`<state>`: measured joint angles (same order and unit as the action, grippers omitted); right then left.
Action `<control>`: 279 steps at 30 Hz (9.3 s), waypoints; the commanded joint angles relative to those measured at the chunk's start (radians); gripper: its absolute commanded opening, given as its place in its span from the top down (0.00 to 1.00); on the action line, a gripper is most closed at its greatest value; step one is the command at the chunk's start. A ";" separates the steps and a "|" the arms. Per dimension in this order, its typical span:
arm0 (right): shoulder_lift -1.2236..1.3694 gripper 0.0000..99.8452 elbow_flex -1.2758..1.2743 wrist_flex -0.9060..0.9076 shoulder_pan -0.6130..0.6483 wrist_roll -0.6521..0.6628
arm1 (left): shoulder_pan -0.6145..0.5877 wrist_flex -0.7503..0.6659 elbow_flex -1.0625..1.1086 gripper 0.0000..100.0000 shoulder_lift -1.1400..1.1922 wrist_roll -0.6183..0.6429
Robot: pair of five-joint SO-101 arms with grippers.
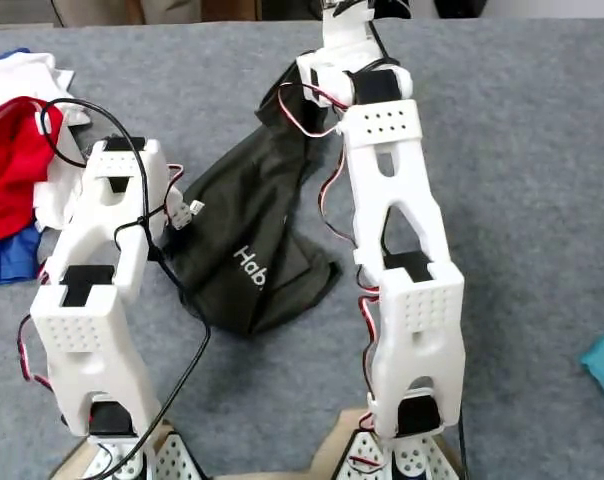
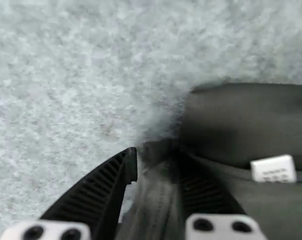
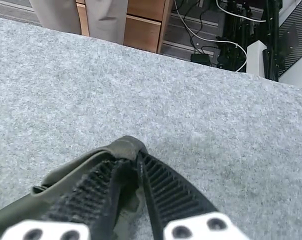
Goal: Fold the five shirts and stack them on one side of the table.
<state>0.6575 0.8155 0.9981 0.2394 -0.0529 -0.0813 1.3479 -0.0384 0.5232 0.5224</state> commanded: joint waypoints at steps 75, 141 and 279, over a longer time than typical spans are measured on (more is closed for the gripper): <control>-0.866 1.00 0.845 0.555 -0.131 0.003 | -0.166 0.411 -1.053 0.98 -1.078 -0.393; 0.593 1.00 0.854 -0.486 -0.130 0.009 | -0.141 -1.026 -0.611 0.98 0.193 -0.402; -1.419 0.80 -1.687 0.348 -0.470 0.368 | -0.101 0.140 0.535 0.83 -0.737 -0.784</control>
<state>-0.7234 -0.8907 1.3218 -0.2225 0.3061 -0.1811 1.4968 0.4987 -0.1703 -0.2954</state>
